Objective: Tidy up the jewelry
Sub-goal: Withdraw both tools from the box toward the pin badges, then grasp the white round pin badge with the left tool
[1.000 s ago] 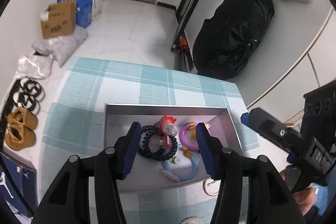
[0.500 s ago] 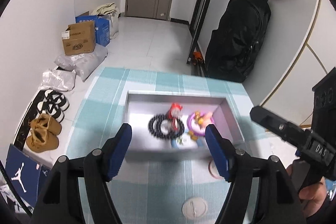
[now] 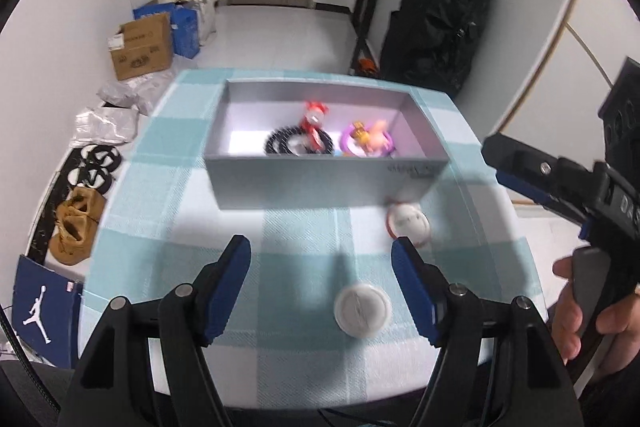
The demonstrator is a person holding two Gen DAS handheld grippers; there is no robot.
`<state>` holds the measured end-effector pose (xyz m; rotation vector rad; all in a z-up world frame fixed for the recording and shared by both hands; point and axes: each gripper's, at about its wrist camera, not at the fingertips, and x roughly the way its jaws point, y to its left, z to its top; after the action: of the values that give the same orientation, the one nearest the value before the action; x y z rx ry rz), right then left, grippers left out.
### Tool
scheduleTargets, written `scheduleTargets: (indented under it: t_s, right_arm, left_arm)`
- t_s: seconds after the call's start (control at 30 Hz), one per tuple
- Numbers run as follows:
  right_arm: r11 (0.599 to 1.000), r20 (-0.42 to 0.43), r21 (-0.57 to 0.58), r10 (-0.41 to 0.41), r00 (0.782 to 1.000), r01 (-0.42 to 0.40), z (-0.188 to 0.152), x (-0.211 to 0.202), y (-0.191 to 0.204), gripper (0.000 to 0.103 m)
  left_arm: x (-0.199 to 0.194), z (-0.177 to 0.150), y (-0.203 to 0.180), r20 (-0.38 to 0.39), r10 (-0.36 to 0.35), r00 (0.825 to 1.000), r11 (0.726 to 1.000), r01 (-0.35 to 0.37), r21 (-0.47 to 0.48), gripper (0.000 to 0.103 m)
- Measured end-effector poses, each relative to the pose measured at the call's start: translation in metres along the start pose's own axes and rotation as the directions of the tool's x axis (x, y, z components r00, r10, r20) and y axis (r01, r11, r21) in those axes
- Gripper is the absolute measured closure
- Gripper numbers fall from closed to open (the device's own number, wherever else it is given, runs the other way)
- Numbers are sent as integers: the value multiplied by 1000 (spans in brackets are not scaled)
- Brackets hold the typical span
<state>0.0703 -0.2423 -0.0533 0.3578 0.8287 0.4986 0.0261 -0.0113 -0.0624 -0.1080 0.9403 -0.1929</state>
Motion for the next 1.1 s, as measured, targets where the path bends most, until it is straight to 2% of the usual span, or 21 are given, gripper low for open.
scheduleTargets:
  t_s: [0.17, 0.33, 0.57, 0.73, 0.8, 0.83, 0.87, 0.93, 1.1]
  right_arm:
    - [999, -33, -12, -45, 998, 44, -9, -2, -5, 7]
    - [995, -63, -58, -86, 994, 82, -15, -1, -4, 7]
    - [996, -72, -34, -90, 993, 87, -18, -3, -10, 7]
    - [995, -82, -36, -91, 992, 88, -18, -1, -10, 7]
    - [995, -86, -37, -90, 992, 87, -19, -1, -10, 7]
    - [995, -87, -38, -91, 992, 88, -19, -1, -10, 7]
    - [995, -87, -37, -92, 992, 89, -19, 0, -10, 7]
    - [995, -89, -35, -95, 992, 92, -19, 1, -11, 7]
    - [995, -99, -27, -99, 990, 97, -20, 4, -12, 7]
  left_arm:
    - [6, -13, -17, -17, -4, 1000, 997, 5, 76, 34]
    - [20, -24, -29, -88, 28, 996, 990, -15, 143, 34]
    - [27, -32, -35, -84, 153, 985, 966, -131, 222, 35]
    - [31, -35, -36, -120, 101, 988, 973, -73, 219, 35]
    - [31, -33, -33, -132, 77, 988, 979, -50, 196, 40]
    - [31, -32, -31, -142, 52, 988, 984, -27, 175, 46]
    - [30, -31, -31, -138, 58, 989, 984, -34, 176, 57]
    - [29, -30, -34, -139, 46, 989, 983, -20, 183, 66]
    - [29, -30, -33, -146, 24, 989, 986, 0, 165, 66]
